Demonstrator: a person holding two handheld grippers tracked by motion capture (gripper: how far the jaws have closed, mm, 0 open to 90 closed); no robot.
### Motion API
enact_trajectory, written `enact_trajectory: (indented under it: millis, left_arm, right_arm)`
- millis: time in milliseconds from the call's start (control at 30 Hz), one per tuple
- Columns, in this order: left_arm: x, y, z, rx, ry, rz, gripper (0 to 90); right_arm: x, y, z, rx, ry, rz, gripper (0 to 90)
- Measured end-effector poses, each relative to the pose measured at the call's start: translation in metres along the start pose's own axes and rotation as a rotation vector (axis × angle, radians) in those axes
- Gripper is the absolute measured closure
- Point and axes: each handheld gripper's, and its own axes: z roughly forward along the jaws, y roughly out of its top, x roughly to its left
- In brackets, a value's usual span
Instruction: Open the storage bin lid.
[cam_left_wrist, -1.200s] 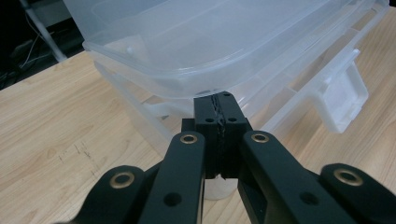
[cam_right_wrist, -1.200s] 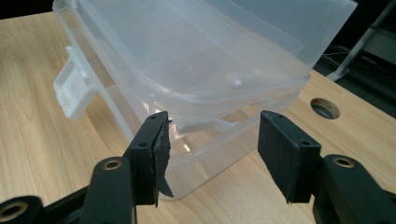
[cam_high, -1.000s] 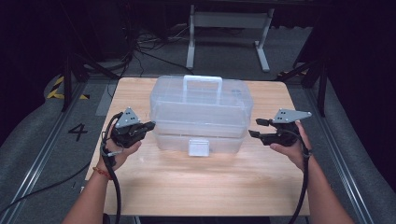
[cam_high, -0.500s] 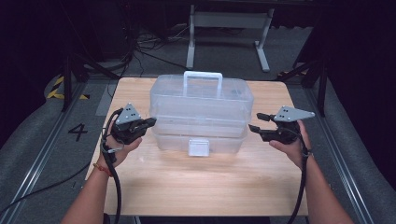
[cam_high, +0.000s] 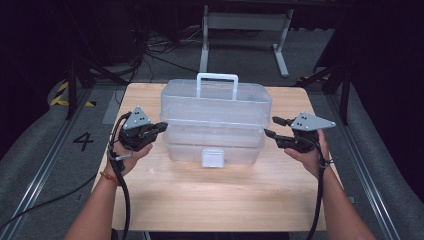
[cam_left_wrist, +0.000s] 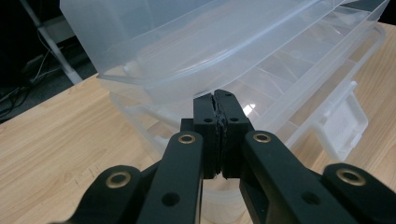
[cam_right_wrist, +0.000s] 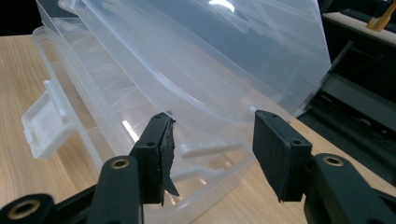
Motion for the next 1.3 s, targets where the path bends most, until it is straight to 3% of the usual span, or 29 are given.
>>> enact_trajectory:
  millis: [200, 500, 800, 1000, 1300]
  left_arm:
    - [0.004, -0.002, -0.001, -0.011, 0.02, -0.015, 83.6]
    - [0.01, -0.021, -0.006, -0.027, 0.026, -0.069, 65.7]
    - [-0.004, -0.04, 0.013, 0.076, -0.029, -0.002, 62.5]
    - [-0.004, -0.043, 0.015, 0.074, -0.048, -0.007, 60.7]
    - [-0.006, -0.043, 0.015, 0.072, -0.037, 0.0, 59.0]
  right_arm:
    - [0.003, 0.005, 0.003, -0.008, -0.023, -0.034, 51.7]
    - [0.001, 0.01, 0.001, -0.038, -0.053, -0.039, 54.8]
    - [-0.002, 0.014, 0.002, -0.061, -0.075, -0.039, 56.5]
    - [-0.004, 0.02, 0.003, -0.062, -0.095, -0.053, 57.8]
    - [-0.012, 0.033, 0.005, -0.059, -0.111, -0.06, 60.1]
